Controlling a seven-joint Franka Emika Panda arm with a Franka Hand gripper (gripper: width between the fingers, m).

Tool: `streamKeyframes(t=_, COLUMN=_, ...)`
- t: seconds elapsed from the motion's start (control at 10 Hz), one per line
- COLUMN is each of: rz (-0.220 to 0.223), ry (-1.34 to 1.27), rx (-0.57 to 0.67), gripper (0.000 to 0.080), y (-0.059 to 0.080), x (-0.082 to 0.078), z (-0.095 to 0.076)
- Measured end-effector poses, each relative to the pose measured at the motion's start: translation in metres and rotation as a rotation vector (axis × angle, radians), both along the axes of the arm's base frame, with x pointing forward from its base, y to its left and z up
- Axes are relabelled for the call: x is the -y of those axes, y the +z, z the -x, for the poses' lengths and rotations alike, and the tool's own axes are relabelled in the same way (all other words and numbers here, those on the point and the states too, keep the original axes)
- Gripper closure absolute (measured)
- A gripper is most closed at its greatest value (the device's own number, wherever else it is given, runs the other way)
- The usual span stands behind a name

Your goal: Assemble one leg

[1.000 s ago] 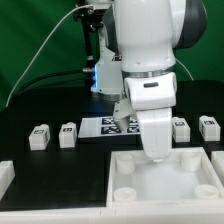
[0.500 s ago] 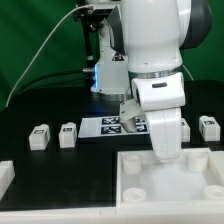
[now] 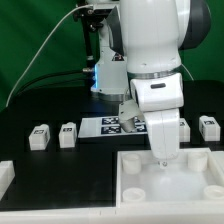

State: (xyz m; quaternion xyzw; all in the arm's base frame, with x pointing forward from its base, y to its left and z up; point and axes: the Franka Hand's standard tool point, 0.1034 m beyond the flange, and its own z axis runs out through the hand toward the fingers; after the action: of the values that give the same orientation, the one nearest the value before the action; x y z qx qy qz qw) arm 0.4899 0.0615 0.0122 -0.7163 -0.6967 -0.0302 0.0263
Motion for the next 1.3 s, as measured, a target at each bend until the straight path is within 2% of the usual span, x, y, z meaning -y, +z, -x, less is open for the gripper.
streamKeyframes(t=0.1, rz=0.000, ry=0.000, rx=0.000, gripper=0.0176, y=0.000, x=0.000, z=0.000)
streamKeyframes(t=0.3, rz=0.000, ry=-0.001, rx=-0.001, gripper=0.0155, y=0.000, x=0.001, z=0.000)
streamKeyframes(t=0.8, rz=0.000, ry=-0.005, rx=-0.001, gripper=0.0150, y=0.000, x=0.001, z=0.000)
streamKeyframes(t=1.0, rz=0.005, ry=-0.162, rx=0.000, gripper=0.0150, y=0.017, x=-0.007, z=0.007)
streamKeyframes(t=1.2, rz=0.009, ry=-0.362, rx=-0.014, gripper=0.0150, y=0.042, x=-0.034, z=0.025)
streamKeyframes(t=1.3, rz=0.007, ry=-0.503, rx=-0.013, gripper=0.0150, y=0.061, x=-0.052, z=0.023)
